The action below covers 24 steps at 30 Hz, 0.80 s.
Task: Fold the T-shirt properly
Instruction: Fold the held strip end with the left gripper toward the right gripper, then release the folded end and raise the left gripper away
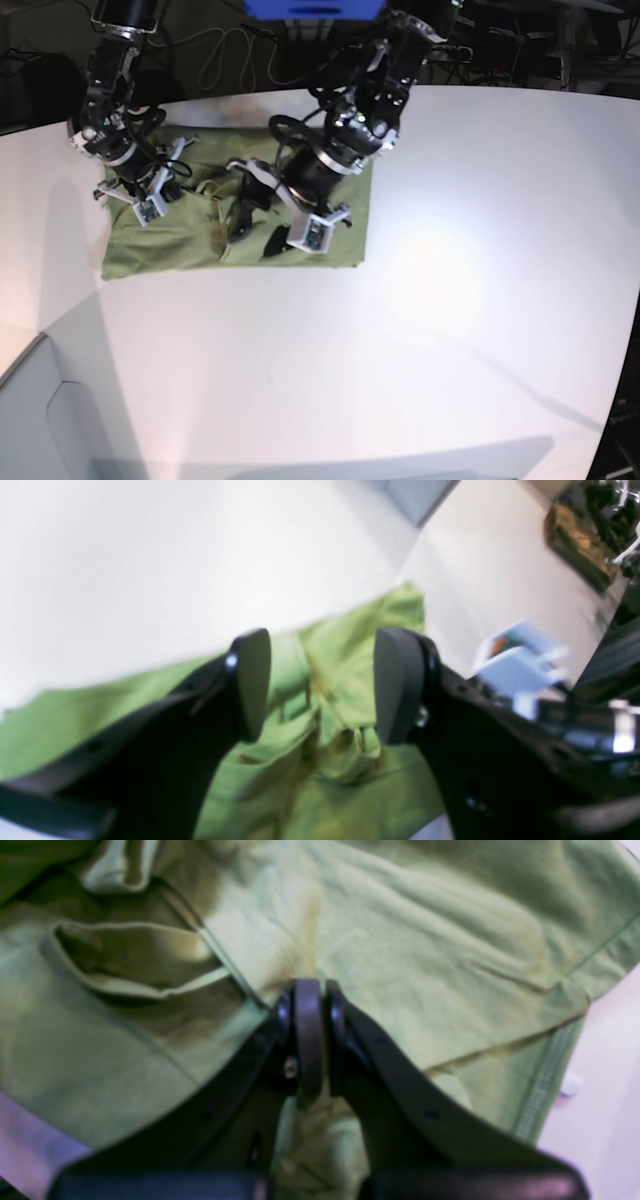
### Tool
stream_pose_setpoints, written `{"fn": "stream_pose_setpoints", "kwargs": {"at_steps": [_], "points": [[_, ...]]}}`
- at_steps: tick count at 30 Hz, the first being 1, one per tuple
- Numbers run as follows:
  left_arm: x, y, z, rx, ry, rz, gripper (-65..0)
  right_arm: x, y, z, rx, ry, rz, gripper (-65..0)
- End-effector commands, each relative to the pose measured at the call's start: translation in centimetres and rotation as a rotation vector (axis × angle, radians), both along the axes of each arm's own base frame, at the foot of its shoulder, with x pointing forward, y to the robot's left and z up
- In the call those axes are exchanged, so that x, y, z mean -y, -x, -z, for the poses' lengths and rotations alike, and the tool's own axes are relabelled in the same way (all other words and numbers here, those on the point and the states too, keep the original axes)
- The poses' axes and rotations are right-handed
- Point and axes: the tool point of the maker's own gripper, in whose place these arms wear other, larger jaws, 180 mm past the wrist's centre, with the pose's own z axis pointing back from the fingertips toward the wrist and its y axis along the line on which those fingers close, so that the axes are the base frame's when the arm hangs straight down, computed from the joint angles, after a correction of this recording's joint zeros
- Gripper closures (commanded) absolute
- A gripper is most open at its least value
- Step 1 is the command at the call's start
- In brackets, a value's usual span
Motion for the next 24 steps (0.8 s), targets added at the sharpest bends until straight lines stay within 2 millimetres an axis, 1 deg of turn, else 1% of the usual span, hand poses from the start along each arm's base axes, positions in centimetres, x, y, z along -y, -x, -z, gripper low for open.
{"fn": "stream_pose_setpoints", "kwargs": {"at_steps": [1, 3, 5, 6, 9, 12, 13, 15, 17, 20, 22, 24], "points": [[-0.4, -0.1, -1.3, 0.046, 0.014, -0.006, -31.6, -0.1, -0.3, -0.6, 0.020, 0.001, -0.020, 0.0], [-2.8, -0.3, -0.3, 0.040, -0.036, -0.033, -31.6, -0.1, -0.4, -0.6, 0.020, 0.001, -0.019, 0.0], [-4.8, -0.5, 1.0, 0.018, -0.074, -0.064, -31.6, -0.1, -0.5, -0.7, 0.023, 0.001, -0.019, 0.0], [-5.8, -0.3, 2.4, -0.015, -0.099, -0.080, -31.6, -0.1, -0.6, -0.7, 0.025, 0.001, -0.019, 0.0], [-7.0, -0.2, 4.6, -0.068, -0.128, -0.107, -31.6, -0.1, -0.6, -0.8, 0.026, 0.001, -0.019, 0.0], [-6.9, 0.4, 6.6, -0.117, -0.147, -0.093, -31.6, -0.1, -0.6, -0.8, 0.026, 0.001, -0.019, 0.0], [-6.5, 0.5, 7.1, -0.129, -0.147, -0.085, -31.6, -0.1, -0.6, -0.8, 0.026, 0.001, -0.019, 0.0], [-5.1, 1.3, 7.9, -0.151, -0.149, -0.043, -31.6, -0.1, -0.7, -0.8, 0.028, 0.002, -0.019, 0.0], [-3.0, 2.7, 8.5, -0.168, -0.147, 0.023, -31.6, -0.1, -0.7, -0.8, 0.028, 0.002, -0.019, 0.0], [0.1, 4.0, 7.9, -0.148, -0.138, 0.120, -31.6, -0.1, -0.6, -0.8, 0.027, 0.002, -0.020, 0.0], [2.1, 5.2, 7.6, -0.138, -0.134, 0.188, -31.6, 0.0, -0.7, -0.9, 0.029, 0.005, -0.020, 0.0], [3.5, 6.0, 6.9, -0.119, -0.126, 0.239, -31.6, 0.0, -0.7, -0.9, 0.030, 0.006, -0.021, 0.0]]}}
